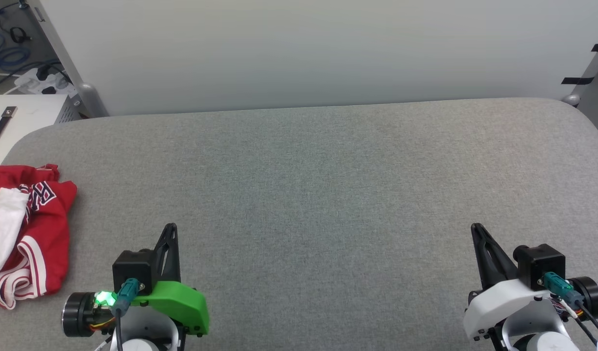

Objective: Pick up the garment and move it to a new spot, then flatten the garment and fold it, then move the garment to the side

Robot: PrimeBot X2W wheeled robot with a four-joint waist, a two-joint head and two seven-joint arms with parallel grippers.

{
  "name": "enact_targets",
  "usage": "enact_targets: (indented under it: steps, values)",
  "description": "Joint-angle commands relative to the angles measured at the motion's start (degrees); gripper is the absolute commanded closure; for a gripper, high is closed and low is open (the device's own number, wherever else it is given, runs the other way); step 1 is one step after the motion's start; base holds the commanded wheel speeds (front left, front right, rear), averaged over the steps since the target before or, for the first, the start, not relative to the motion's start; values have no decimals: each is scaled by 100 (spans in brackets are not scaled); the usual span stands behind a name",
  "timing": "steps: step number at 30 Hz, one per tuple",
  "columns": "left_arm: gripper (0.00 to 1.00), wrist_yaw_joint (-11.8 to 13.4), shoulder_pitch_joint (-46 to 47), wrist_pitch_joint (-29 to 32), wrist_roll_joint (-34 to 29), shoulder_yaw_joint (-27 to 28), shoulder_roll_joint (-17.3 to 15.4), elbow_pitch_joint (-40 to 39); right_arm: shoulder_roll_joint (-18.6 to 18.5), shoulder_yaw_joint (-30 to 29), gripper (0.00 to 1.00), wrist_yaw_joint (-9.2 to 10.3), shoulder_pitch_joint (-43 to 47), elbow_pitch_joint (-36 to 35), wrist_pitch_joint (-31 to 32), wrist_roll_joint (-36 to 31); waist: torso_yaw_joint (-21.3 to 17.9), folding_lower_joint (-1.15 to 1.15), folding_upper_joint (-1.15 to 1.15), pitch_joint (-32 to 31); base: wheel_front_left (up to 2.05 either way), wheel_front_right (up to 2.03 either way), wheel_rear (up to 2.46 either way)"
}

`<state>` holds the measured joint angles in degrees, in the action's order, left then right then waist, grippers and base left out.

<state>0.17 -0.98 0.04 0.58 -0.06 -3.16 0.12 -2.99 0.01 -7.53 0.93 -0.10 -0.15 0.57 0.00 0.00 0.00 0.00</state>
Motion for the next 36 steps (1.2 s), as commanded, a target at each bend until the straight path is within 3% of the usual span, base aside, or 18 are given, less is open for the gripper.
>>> enact_targets:
  steps: [1,27,28,29,30,31,36]
  values:
    - [100,-17,98,-4,-58,6,28,-12,12,-1,100,4,-93,10,15,-57,0,0,0,0,0,0,0]
    - [100,-17,98,-4,-58,6,28,-12,12,-1,100,4,-93,10,15,-57,0,0,0,0,0,0,0]
    - [0,1,0,-2,0,0,0,0,0,-1,0,0,0,0,-2,1,0,0,0,0,0,0,0]
    - [0,0,-7,0,2,0,-1,1,-1,0,0,0,3,-1,0,3,0,0,0,0,0,0,0]
    - [100,2,-8,-3,3,-1,-1,2,-1,-3,100,0,4,-1,-3,5,0,0,0,0,0,0,0]
    - [0,0,-8,0,2,0,-1,1,-1,0,0,0,4,-1,0,4,0,0,0,0,0,0,0]
    - [0,54,4,-54,23,-41,0,-2,-1,-53,0,0,10,-17,-53,49,1,0,0,5,0,0,0]
